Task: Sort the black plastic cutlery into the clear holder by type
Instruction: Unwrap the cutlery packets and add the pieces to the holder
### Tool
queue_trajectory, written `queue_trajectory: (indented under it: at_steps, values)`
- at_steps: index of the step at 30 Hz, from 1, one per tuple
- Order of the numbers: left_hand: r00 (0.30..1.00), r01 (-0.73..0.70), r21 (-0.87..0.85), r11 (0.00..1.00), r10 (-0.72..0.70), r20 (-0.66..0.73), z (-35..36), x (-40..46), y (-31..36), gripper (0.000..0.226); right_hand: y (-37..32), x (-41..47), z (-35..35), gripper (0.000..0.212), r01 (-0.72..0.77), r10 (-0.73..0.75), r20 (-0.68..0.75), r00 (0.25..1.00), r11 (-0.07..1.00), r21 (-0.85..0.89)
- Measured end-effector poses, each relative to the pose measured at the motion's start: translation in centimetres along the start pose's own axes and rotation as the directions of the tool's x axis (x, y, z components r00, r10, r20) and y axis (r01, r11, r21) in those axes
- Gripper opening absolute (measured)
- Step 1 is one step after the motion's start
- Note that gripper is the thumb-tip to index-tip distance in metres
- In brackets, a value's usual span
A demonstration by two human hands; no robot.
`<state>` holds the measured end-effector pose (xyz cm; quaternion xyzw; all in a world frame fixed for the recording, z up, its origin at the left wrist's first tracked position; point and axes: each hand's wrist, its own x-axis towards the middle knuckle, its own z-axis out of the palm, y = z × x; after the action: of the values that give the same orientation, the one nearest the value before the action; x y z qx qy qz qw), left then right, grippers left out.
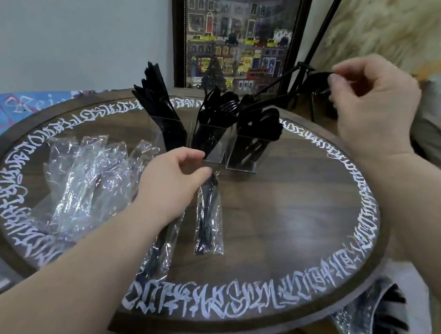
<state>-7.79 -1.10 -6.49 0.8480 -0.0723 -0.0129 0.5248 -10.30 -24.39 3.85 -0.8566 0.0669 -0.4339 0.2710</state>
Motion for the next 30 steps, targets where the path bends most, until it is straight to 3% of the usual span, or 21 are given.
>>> queue_trajectory:
  at_steps: [2,4,8,10,16,21,30]
  values:
    - [0.995,-0.058,0.276,0.960,0.035,0.089,0.6,-0.1,-0.5,0.039,0.1,0.9,-0.3,0.015,0.063,-0.063,0.022,0.998,0.997,-0.043]
    - [0.978,-0.154,0.520,0.840,0.054,0.201,1.4,0.0,-1.6,0.057,0.2,1.4,-0.1,0.017,0.127,-0.121,0.075,0.990,0.989,-0.077]
    - [0.946,-0.214,0.709,0.672,-0.037,0.321,2.3,0.0,-2.8,0.073,0.4,1.4,1.1,0.018,0.281,-0.256,0.181,0.950,0.951,-0.128]
    - [0.938,-0.222,0.739,0.636,-0.067,0.340,2.6,0.2,-3.0,0.079,0.3,1.5,1.5,0.017,0.317,-0.291,0.191,0.937,0.940,-0.123]
    - [0.941,-0.216,0.743,0.633,-0.069,0.332,3.0,0.4,-3.3,0.080,-0.1,2.6,0.3,0.016,0.415,-0.413,0.042,0.910,0.908,-0.061]
    - [0.943,-0.199,0.723,0.662,-0.071,0.325,3.2,0.5,-3.2,0.078,0.4,1.8,0.7,0.014,0.544,-0.536,0.104,0.838,0.836,-0.072]
    - [0.949,-0.192,0.727,0.659,-0.063,0.308,3.3,0.5,-3.5,0.080,1.6,-0.2,4.4,0.017,0.504,-0.477,0.259,0.840,0.862,-0.048]
